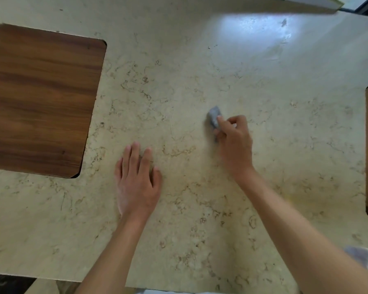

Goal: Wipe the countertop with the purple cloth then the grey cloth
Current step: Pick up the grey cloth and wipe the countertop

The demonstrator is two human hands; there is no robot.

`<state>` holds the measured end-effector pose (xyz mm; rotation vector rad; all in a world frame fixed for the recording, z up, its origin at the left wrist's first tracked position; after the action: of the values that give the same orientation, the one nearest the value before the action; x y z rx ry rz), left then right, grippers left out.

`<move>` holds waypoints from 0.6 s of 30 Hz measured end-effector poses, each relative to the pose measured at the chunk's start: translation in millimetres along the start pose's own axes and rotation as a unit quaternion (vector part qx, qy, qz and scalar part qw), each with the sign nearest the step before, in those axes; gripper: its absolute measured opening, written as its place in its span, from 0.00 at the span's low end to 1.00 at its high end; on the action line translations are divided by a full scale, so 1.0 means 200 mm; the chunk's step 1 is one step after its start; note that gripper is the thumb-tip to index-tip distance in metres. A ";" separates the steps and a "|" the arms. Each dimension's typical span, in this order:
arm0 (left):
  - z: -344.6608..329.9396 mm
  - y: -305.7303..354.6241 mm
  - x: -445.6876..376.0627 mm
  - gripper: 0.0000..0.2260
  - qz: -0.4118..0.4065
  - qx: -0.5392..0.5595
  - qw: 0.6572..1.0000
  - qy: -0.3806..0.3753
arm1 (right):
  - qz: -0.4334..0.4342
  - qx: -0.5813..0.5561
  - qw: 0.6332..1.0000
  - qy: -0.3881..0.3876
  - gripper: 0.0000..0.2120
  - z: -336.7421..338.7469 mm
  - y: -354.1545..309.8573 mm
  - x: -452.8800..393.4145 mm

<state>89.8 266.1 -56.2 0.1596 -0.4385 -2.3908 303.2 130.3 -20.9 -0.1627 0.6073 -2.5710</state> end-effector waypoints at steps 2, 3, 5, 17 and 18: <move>0.00 0.00 0.00 0.23 -0.004 -0.002 1.000 0.004 | 0.030 -0.004 0.999 -0.042 0.07 -0.07 -0.10 0.14; 0.00 0.00 0.00 0.23 -0.005 -0.003 1.000 0.006 | 0.067 0.001 0.996 -0.064 0.11 -0.10 -0.17 0.20; 0.00 0.00 0.00 0.23 -0.006 -0.003 1.000 0.007 | 0.154 0.023 0.985 -0.078 0.15 -0.12 -0.22 0.27; -0.01 -0.01 0.00 0.24 -0.001 0.027 1.000 0.007 | -0.025 0.121 0.988 0.090 0.09 0.01 0.05 -0.35; -0.01 -0.01 0.00 0.25 0.002 0.040 0.999 0.009 | 0.035 0.122 0.989 0.082 0.08 -0.04 -0.10 -0.27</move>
<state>88.5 266.5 -58.4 0.2159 -0.5248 -2.3666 340.0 176.6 -19.6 0.1519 0.3447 -2.5807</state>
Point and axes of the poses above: each hand's wrist, its own x-axis away from the middle knuckle, its own z-axis out of the back of the hand, y = z × x, the point moved 5 cm from there along -x, towards the middle knuckle, and after that the axes turned 5 degrees about x, right-handed, at the moved point
